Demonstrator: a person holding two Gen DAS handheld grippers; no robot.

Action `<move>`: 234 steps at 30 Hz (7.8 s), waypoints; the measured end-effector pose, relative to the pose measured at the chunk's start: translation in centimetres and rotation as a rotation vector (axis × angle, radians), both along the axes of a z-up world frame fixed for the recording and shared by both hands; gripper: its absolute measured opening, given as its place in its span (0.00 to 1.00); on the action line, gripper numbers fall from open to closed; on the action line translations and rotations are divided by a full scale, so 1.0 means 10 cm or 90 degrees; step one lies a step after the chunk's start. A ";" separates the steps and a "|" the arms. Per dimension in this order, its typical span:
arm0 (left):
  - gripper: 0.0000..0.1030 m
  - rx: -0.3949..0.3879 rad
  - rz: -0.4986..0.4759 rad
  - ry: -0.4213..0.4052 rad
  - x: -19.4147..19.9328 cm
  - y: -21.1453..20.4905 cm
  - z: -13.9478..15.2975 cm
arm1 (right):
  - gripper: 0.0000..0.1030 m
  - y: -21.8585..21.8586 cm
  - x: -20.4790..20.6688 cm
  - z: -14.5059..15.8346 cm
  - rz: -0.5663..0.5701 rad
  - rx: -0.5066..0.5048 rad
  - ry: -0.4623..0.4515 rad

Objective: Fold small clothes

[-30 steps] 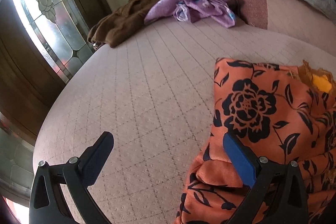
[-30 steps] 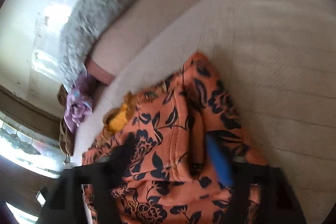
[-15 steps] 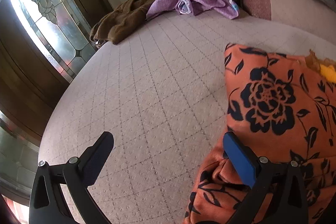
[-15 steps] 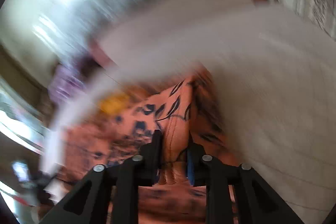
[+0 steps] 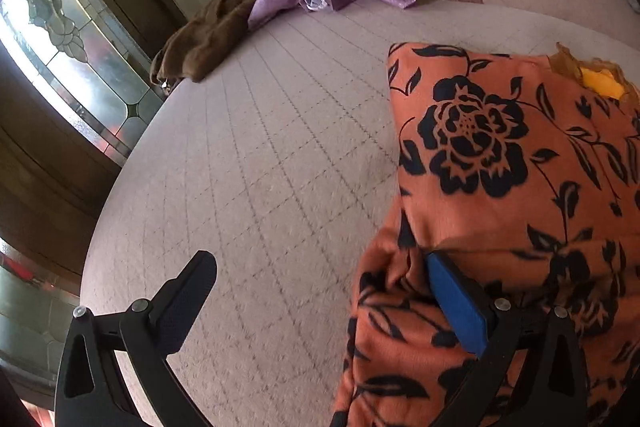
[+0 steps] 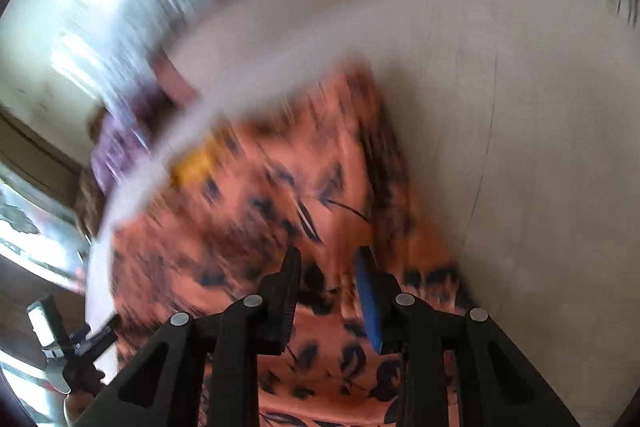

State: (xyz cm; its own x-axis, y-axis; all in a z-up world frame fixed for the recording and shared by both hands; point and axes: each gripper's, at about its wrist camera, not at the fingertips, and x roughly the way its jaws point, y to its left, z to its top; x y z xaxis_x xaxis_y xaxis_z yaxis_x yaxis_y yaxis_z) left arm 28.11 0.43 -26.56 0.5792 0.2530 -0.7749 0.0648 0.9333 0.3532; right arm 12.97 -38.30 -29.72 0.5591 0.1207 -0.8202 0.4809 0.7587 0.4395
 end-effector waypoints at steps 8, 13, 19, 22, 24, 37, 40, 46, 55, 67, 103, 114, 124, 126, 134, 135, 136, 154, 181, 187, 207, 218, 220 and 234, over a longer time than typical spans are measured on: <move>1.00 -0.050 0.001 -0.075 -0.68 0.19 0.33 | 0.31 0.20 -0.46 0.45 0.051 -0.041 -0.072; 1.00 -0.036 -0.031 -0.102 -1.25 0.15 0.33 | 0.31 0.36 -0.91 0.49 0.088 -0.067 -0.101; 1.00 -0.057 -0.047 -0.072 -1.88 0.12 0.43 | 0.31 0.71 -1.19 0.36 0.174 -0.099 -0.092; 1.00 -0.053 -0.049 -0.075 -2.13 0.14 0.57 | 0.31 0.91 -1.22 0.27 0.215 -0.089 -0.071; 1.00 -0.050 -0.037 -0.080 -2.23 0.17 0.66 | 0.32 1.06 -1.25 0.27 0.240 -0.111 -0.063; 1.00 -0.051 -0.006 -0.024 -2.54 0.58 0.68 | 0.72 1.30 -1.73 0.47 0.258 -0.134 -0.061; 1.00 -0.073 0.000 -0.007 -2.49 0.64 0.63 | 0.72 1.18 -1.84 0.54 0.233 -0.130 -0.063; 1.00 -0.104 0.001 0.017 -2.31 0.69 0.48 | 0.72 0.92 -2.08 0.68 0.179 -0.136 -0.069; 1.00 -0.162 0.026 0.053 -2.09 0.88 0.36 | 0.72 0.46 -2.44 0.81 0.069 -0.085 -0.056; 0.98 -0.150 -0.085 0.124 -2.28 0.85 0.14 | 0.72 0.18 -2.63 0.31 -0.001 -0.023 0.020; 0.08 -0.365 -0.208 0.121 -1.76 0.83 0.98 | 0.09 0.52 -2.21 0.49 0.103 0.082 -0.057; 0.08 -0.293 -0.189 0.061 0.22 0.06 1.39 | 0.08 -0.43 -0.61 1.11 0.038 0.102 -0.200; 0.14 -0.329 -0.054 0.050 0.97 -0.20 0.49 | 0.15 -1.10 0.62 -0.14 -0.093 0.248 -0.086; 0.21 -0.397 -0.046 0.000 0.85 0.00 0.61 | 0.17 -1.12 0.58 -0.19 -0.089 0.269 -0.113; 0.53 -0.308 0.014 -0.143 0.01 0.19 0.97 | 0.80 -1.14 0.03 0.44 -0.091 0.129 -0.206; 0.56 -0.271 -0.010 -0.127 -0.12 0.04 0.89 | 0.79 -0.98 0.05 0.56 -0.045 0.087 -0.193; 0.58 -0.252 -0.028 -0.112 -0.22 -0.06 0.81 | 0.71 -0.77 0.08 0.64 -0.003 0.042 -0.172; 0.58 -0.242 -0.035 0.011 0.34 -0.19 0.13 | 0.46 1.35 1.97 0.19 0.250 -0.089 -0.014; 0.58 -0.213 0.097 -0.041 0.46 0.28 0.24 | 0.41 1.06 1.50 0.57 0.234 -0.127 -0.026; 0.58 -0.204 0.082 -0.035 0.45 0.25 0.22 | 0.41 2.04 2.08 0.32 0.341 -0.104 -0.024; 0.63 -0.152 -0.023 -0.083 -0.01 -0.15 0.37 | 0.47 0.85 0.78 0.71 0.200 -0.137 -0.027; 0.68 -0.092 -0.114 -0.013 -1.29 -0.04 0.30 | 0.49 0.50 0.18 0.32 0.184 -0.109 0.022; 0.68 -0.068 -0.106 -0.052 -1.48 0.10 0.55 | 0.49 0.58 0.10 0.48 0.187 -0.103 -0.024; 0.97 -0.097 0.081 -0.297 -1.94 0.90 2.27 | 0.67 1.47 -0.47 2.81 0.184 -0.265 -0.360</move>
